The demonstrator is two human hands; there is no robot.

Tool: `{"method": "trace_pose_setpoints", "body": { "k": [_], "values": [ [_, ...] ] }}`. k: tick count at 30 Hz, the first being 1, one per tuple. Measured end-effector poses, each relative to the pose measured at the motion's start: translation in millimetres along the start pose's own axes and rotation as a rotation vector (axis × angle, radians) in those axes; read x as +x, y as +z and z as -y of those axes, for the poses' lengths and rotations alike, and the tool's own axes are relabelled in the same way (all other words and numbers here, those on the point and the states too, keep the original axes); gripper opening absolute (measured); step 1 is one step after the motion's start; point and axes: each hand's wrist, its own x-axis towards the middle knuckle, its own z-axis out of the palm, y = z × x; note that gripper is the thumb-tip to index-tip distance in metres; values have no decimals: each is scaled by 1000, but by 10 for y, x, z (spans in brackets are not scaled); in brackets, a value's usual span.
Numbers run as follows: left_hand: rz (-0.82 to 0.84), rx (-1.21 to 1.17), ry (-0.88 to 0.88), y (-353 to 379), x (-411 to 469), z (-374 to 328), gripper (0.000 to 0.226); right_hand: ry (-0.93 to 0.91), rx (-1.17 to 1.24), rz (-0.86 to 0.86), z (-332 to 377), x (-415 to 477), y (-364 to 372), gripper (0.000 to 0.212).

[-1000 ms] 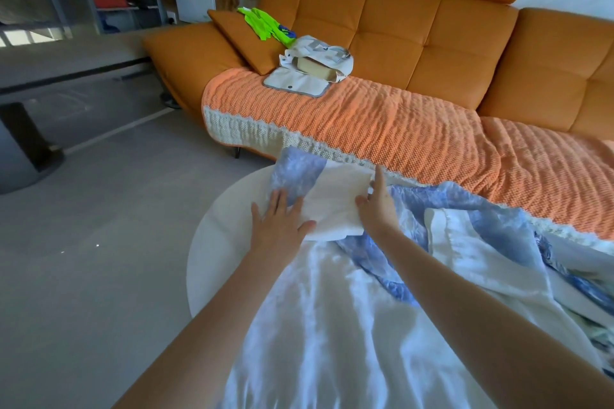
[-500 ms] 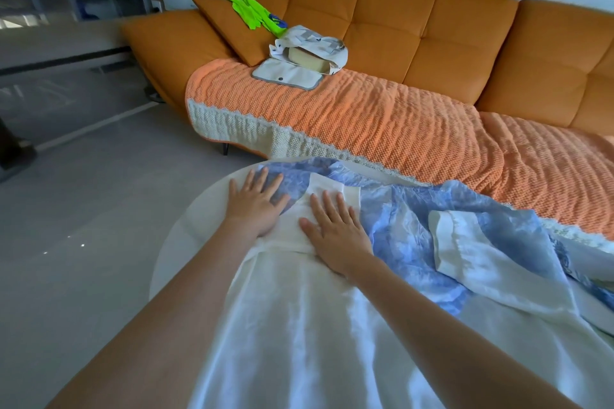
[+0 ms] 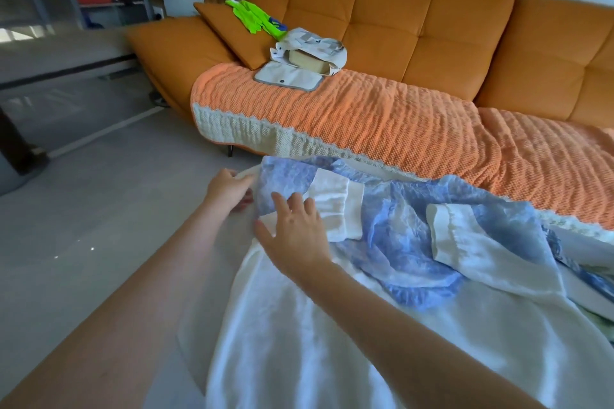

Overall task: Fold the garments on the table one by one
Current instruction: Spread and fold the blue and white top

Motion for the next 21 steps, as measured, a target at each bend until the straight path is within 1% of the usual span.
{"method": "trace_pose_setpoints", "body": {
  "k": [2,4,5,6,7,8,9,10,13,16,19,21],
  "values": [
    [30,89,18,21,-59,-7,49,82,12,148,247,-88,100,69],
    [7,241,70,48,-104,-41,62,148,-40,251,329,-104,177,78],
    [4,302,82,65,-127,-62,66,166,-58,274,333,-99,190,79],
    [13,331,101,88,-152,-80,67,173,-58,287,331,-88,185,75],
    [43,332,121,125,-170,-92,64,176,-42,293,324,-77,157,69],
    [79,291,164,155,-203,-112,56,186,-1,295,315,-70,114,64],
    [101,230,207,181,-260,-139,45,200,59,291,300,-68,54,60],
    [113,178,235,206,-295,-159,40,206,117,283,281,-74,-14,57],
    [107,130,277,329,-423,-305,50,183,315,212,159,-153,-252,49],
    [134,170,389,518,-590,-593,49,270,579,94,-72,-246,-514,53],
    [199,261,497,830,-799,-859,49,339,708,21,-408,-361,-754,62],
    [250,277,515,1083,-931,-966,54,402,763,-22,-654,-445,-871,66]
  ]
}}
